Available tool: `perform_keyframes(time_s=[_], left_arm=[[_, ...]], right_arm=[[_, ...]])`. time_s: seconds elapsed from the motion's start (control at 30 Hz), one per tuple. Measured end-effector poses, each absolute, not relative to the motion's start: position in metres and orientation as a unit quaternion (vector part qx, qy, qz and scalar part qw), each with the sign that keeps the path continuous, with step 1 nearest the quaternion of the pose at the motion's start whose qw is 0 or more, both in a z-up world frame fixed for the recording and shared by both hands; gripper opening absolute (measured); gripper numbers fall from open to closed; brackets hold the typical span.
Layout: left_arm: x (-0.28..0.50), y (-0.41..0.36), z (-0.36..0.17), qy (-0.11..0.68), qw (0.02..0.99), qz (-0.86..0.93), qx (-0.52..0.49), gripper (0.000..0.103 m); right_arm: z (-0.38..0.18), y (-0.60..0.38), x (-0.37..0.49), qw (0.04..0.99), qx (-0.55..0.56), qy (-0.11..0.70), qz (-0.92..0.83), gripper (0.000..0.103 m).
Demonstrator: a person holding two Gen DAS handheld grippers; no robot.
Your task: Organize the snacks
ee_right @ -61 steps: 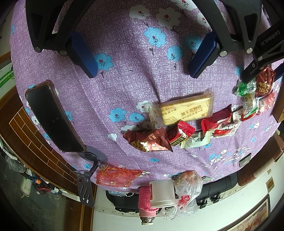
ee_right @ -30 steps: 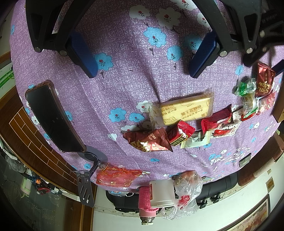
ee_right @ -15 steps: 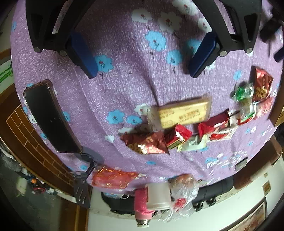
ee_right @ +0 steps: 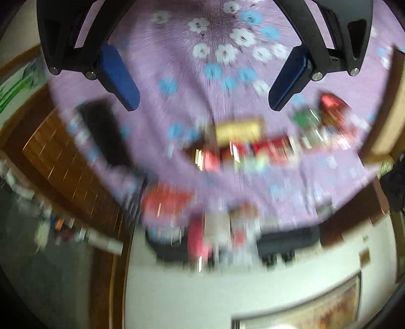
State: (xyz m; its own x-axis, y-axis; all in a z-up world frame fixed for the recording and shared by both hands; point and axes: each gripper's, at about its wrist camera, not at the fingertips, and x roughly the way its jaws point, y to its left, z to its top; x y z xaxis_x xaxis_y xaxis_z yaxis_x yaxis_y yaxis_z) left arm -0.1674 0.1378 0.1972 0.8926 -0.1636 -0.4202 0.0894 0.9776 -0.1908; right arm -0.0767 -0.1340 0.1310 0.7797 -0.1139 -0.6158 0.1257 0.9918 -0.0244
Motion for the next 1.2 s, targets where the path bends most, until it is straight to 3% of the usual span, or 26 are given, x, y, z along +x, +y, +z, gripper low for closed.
perform_keyframes(time_s=[0.17, 0.23, 0.37, 0.47, 0.6, 0.67, 0.7, 0.77, 0.8, 0.87, 1.2], left_arm=[[-0.197, 0.188, 0.291, 0.122, 0.984, -0.058, -0.117, 0.098], [-0.195, 0.197, 0.327, 0.103, 0.989, -0.037, -0.099, 0.098], [-0.173, 0.210, 0.368, 0.099, 0.993, -0.018, -0.063, 0.098], [-0.150, 0.217, 0.352, 0.125, 0.990, -0.016, -0.058, 0.098], [-0.105, 0.219, 0.276, 0.257, 0.955, -0.076, -0.123, 0.098], [-0.090, 0.212, 0.236, 0.291, 0.941, -0.102, -0.142, 0.098], [-0.085, 0.205, 0.219, 0.300, 0.938, -0.107, -0.138, 0.096], [-0.077, 0.187, 0.189, 0.317, 0.935, -0.112, -0.114, 0.088], [-0.073, 0.179, 0.175, 0.328, 0.931, -0.115, -0.108, 0.081], [-0.063, 0.172, 0.153, 0.358, 0.916, -0.134, -0.120, 0.079], [-0.050, 0.157, 0.113, 0.399, 0.901, -0.117, -0.125, 0.079]], right_arm=[[0.272, -0.132, -0.152, 0.995, 0.006, 0.070, -0.066, 0.103], [0.314, -0.133, -0.160, 0.999, 0.020, 0.017, -0.020, 0.103], [0.346, -0.125, -0.099, 0.985, -0.003, 0.171, 0.014, 0.103], [0.310, -0.123, -0.067, 0.972, 0.014, 0.231, 0.051, 0.103], [0.212, -0.120, -0.043, 0.959, 0.047, 0.272, 0.065, 0.102], [0.170, -0.118, -0.037, 0.947, 0.045, 0.310, 0.073, 0.083], [0.149, -0.114, -0.031, 0.936, 0.050, 0.337, 0.085, 0.068], [0.115, -0.113, -0.021, 0.909, 0.083, 0.391, 0.122, 0.056], [0.099, -0.108, -0.017, 0.895, 0.100, 0.409, 0.147, 0.054], [0.078, -0.095, -0.011, 0.883, 0.104, 0.419, 0.184, 0.054], [0.052, -0.025, -0.005, 0.861, 0.068, 0.423, 0.273, 0.053]])
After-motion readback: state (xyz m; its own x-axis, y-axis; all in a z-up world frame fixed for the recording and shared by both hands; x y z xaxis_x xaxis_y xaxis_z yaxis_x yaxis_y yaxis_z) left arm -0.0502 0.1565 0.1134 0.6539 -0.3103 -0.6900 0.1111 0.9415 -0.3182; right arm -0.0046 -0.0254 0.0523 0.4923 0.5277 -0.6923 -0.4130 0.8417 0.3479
